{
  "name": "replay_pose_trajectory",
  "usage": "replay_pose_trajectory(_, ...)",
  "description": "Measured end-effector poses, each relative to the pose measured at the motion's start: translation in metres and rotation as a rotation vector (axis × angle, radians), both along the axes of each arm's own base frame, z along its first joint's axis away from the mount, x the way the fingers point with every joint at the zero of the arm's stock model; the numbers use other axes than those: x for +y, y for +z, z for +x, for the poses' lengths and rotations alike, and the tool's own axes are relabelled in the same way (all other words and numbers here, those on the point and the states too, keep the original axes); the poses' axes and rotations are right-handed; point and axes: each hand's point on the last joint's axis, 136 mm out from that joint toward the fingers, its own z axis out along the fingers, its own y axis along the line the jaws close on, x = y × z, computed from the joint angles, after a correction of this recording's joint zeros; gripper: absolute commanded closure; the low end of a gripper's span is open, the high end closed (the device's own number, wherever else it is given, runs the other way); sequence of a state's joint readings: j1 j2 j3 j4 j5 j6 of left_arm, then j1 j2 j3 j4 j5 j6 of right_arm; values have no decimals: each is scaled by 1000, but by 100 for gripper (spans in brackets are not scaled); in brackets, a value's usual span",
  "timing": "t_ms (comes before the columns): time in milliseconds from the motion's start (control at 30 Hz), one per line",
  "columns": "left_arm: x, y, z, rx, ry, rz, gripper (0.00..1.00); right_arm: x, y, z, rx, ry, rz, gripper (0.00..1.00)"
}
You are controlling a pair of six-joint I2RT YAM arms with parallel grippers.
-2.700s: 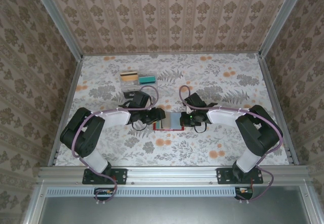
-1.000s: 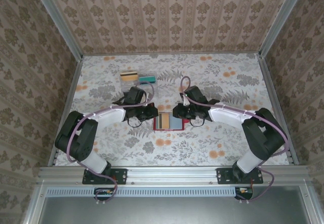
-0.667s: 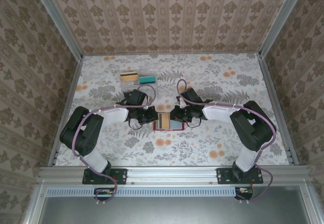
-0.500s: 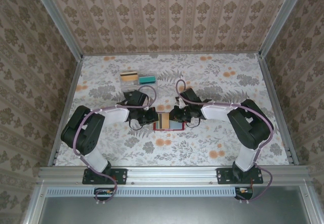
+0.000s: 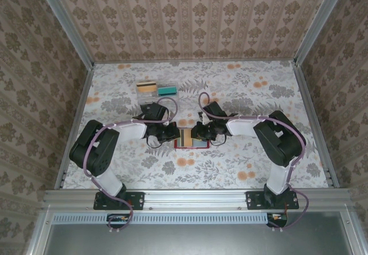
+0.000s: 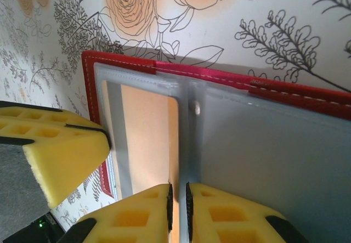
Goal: Take the credit cards out of the card holder
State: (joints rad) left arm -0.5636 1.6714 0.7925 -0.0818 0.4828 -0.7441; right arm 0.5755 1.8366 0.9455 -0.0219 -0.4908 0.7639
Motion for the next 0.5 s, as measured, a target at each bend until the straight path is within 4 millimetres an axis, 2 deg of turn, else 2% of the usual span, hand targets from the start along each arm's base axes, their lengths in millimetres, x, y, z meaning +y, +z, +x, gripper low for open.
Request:
replay_pose_trajectory(167, 0, 0, 0, 0, -2, 0, 100, 4, -1, 1, 4, 7, 13, 87)
replay_pose_trajectory(267, 0, 0, 0, 0, -1, 0, 100, 4, -1, 1, 6, 4, 15, 99)
replay_pose_trajectory(500, 0, 0, -1, -2, -5, 3, 100, 3, -1, 2, 6, 2, 11, 100)
